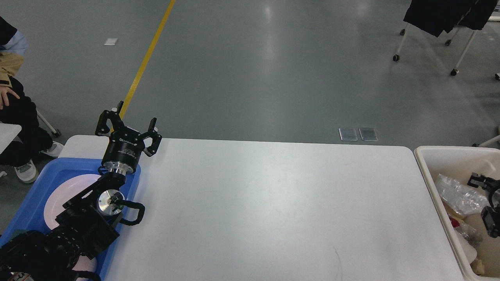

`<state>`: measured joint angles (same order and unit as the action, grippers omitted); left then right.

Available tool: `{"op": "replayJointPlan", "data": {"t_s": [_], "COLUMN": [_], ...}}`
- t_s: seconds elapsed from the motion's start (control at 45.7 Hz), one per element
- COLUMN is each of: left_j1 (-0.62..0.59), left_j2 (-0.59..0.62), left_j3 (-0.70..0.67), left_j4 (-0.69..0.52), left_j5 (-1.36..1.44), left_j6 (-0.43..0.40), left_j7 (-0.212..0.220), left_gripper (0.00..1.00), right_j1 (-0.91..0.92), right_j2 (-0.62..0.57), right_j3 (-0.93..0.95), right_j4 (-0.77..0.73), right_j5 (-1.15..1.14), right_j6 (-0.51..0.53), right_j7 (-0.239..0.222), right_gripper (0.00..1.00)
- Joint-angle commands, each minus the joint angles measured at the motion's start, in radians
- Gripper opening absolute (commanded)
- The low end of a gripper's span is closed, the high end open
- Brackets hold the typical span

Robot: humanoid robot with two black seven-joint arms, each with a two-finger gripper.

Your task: Tidy desktop

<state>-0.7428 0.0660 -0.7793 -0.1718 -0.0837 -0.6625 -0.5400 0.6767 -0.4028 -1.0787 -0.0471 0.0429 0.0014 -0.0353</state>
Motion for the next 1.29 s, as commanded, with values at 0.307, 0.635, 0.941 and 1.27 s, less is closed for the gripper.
{"op": "replayJointPlan", "data": {"t_s": [0.307,0.635,0.941,1.27], "left_j1": [0.000,0.000,0.000,0.000], "left_j2": [0.000,0.000,0.000,0.000], "left_j3": [0.000,0.000,0.000,0.000], "left_j4": [0.000,0.000,0.000,0.000], "left_j5": [-0.001,0.001,-0.001,0.001], "left_j6": [0.000,0.000,0.000,0.000], "left_j7": [0.000,0.000,0.000,0.000], "left_gripper": [0.97,0.97,0.97,0.97], "right_j1": [0.001,0.053,0.198,0.253], "right_j2": [0.009,0.048,0.134,0.160], "right_j3": [0.000,0.080,0.495,1.078], "right_j4": [-0.002,-0.005,0.001,0.156], "right_j5": [0.000,0.044,0.216,0.285], "right_j6": [0.000,-0.055,-0.043,-0.014], "right_j7": [-0.002,0.008,0.066,0.406], "right_gripper": [1.00,1.00,1.00,1.00]}}
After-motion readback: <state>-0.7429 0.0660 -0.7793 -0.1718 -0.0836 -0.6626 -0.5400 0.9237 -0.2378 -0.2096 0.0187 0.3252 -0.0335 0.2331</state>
